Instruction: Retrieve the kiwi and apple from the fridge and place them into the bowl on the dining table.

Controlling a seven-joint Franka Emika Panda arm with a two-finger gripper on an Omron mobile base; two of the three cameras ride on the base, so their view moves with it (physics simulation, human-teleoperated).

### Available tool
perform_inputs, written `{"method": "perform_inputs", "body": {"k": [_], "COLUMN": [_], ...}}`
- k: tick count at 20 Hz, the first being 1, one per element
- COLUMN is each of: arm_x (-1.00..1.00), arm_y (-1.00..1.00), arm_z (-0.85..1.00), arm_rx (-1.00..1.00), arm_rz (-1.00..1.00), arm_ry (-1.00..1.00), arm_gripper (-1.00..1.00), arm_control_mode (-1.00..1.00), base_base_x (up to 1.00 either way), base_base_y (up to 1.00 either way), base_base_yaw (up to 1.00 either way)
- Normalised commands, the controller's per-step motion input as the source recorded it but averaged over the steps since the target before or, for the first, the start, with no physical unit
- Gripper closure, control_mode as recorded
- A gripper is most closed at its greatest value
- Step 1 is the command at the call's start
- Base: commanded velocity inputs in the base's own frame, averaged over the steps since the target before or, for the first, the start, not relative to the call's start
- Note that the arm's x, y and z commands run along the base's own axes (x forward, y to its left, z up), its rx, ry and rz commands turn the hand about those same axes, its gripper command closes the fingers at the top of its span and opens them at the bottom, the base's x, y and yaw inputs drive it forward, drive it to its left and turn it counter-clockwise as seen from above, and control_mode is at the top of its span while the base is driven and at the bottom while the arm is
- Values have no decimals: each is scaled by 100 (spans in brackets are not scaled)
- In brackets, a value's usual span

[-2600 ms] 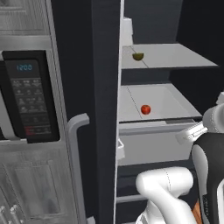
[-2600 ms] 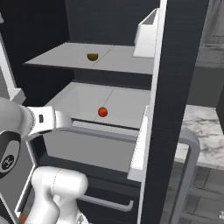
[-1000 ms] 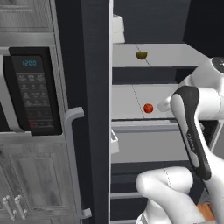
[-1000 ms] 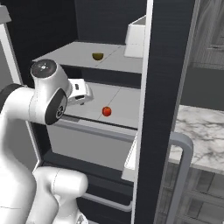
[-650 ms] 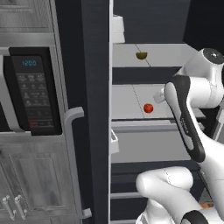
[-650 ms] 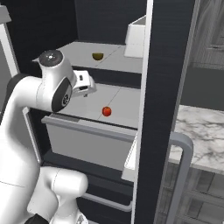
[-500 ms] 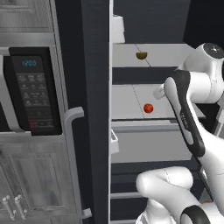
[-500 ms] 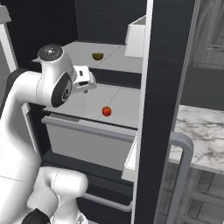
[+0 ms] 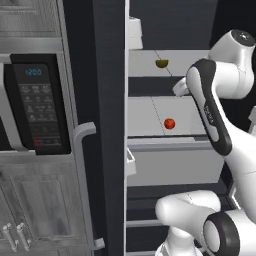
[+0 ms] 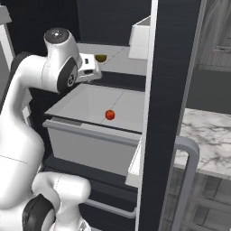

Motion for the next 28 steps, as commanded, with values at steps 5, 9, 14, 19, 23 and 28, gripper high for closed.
{"method": "perform_inputs", "body": {"k": [5, 9, 14, 19, 23, 28], "arm_x": [31, 37, 46, 47, 33, 39], "arm_y": [-2, 0, 0, 0, 0, 0], "arm_z": [9, 1, 2, 14, 24, 5], "arm_rx": [13, 11, 7, 2, 0, 0], "arm_rz": [-6, -6, -6, -4, -6, -6], "arm_ry": [0, 0, 0, 0, 0, 0], "arm_gripper": [-100, -100, -100, -100, -100, -100], "arm_control_mode": [-100, -100, -100, -100, -100, -100], "base_base_x": [0, 0, 0, 0, 0, 0], "base_base_y": [0, 0, 0, 0, 0, 0], "base_base_yaw": [0, 0, 0, 0, 0, 0]}}
